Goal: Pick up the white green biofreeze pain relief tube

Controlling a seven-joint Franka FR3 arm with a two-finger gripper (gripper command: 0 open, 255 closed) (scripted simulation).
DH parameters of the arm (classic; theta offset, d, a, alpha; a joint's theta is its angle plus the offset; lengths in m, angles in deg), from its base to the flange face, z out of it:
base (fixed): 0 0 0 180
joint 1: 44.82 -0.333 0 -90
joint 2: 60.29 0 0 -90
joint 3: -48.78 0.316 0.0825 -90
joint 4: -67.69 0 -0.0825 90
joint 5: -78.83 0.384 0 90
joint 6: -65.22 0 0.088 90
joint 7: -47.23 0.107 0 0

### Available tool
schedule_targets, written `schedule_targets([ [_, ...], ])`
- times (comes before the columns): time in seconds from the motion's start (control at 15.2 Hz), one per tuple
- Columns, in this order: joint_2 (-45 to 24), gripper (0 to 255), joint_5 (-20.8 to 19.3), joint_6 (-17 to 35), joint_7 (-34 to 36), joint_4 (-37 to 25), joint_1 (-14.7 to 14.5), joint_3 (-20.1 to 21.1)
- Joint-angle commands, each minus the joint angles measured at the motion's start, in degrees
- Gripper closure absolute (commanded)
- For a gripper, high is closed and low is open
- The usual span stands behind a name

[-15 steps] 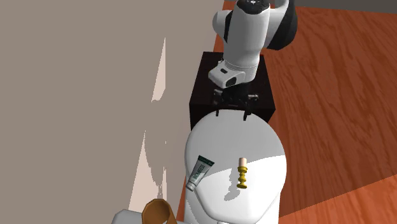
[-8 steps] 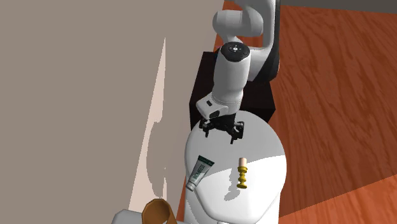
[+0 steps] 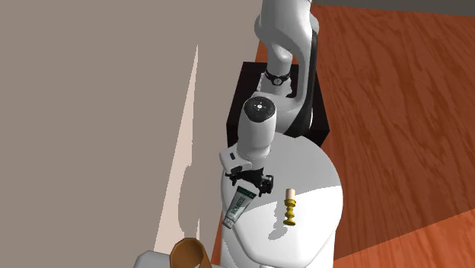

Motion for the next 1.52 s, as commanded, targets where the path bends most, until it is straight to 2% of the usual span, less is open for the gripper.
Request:
schedule_targets([
  [0.0, -4.33, 0, 0.33, 1.20, 0.84, -3.02, 0.24, -0.33],
  [0.2, -10.71, 0, 0.99, 2.63, 1.74, -7.75, 0.88, -0.76],
  [0.86, -16.42, 0, 1.48, 6.60, 1.56, -9.46, 1.33, -0.31],
  [0.92, -16.41, 255, 1.47, 6.59, 1.58, -9.46, 1.31, -0.31],
  [1.45, -16.45, 255, 1.47, 6.61, 1.57, -9.48, 1.32, -0.31],
])
